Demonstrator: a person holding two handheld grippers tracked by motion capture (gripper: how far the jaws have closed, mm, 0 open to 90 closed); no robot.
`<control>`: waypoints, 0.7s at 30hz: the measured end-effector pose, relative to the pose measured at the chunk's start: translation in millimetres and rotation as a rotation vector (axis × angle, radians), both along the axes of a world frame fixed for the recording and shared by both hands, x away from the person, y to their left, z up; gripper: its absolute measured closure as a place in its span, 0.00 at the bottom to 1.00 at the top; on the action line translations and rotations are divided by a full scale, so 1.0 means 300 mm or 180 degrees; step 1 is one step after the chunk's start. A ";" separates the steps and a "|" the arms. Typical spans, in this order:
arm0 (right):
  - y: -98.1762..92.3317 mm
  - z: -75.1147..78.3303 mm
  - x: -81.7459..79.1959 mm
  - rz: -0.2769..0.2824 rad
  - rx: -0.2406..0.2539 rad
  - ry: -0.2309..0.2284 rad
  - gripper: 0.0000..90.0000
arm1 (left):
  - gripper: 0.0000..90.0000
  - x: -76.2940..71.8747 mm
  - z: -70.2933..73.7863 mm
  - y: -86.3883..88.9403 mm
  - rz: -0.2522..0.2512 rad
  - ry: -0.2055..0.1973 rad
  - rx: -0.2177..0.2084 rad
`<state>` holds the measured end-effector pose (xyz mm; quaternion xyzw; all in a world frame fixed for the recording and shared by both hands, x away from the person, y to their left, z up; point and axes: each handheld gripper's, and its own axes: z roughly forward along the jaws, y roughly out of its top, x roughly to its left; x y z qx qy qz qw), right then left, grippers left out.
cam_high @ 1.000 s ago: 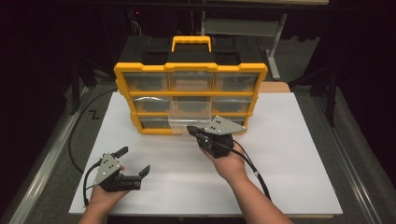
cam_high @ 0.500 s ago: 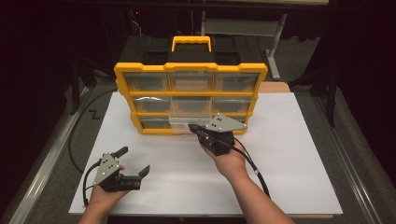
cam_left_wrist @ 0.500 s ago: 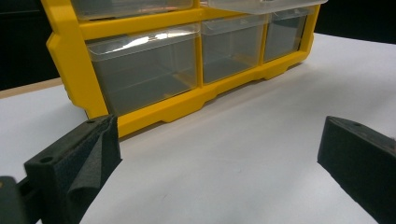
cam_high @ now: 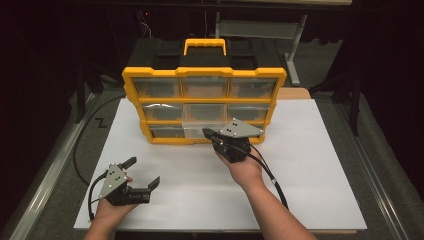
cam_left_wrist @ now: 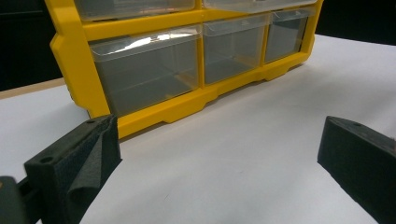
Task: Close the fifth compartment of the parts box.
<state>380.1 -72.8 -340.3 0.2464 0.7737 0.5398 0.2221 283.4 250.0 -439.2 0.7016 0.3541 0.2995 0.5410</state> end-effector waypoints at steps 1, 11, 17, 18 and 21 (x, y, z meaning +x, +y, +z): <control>0.001 -0.001 0.001 -0.0004 -0.0001 -0.0002 1.00 | 0.00 0.001 -0.001 0.002 0.0003 0.0003 -0.0014; 0.008 -0.002 0.026 -0.0089 -0.0061 0.0028 1.00 | 0.00 0.003 -0.003 0.004 0.0009 0.0019 -0.0010; 0.007 0.005 0.047 -0.0161 -0.0092 0.0026 1.00 | 0.00 0.002 -0.002 0.001 0.0013 0.0019 -0.0013; 0.007 0.005 0.051 -0.0167 -0.0107 0.0012 1.00 | 0.00 0.001 -0.001 0.001 0.0011 0.0007 -0.0001; 0.008 0.003 0.066 -0.0212 -0.0141 0.0000 1.00 | 0.00 0.001 -0.001 0.001 0.0018 0.0005 -0.0020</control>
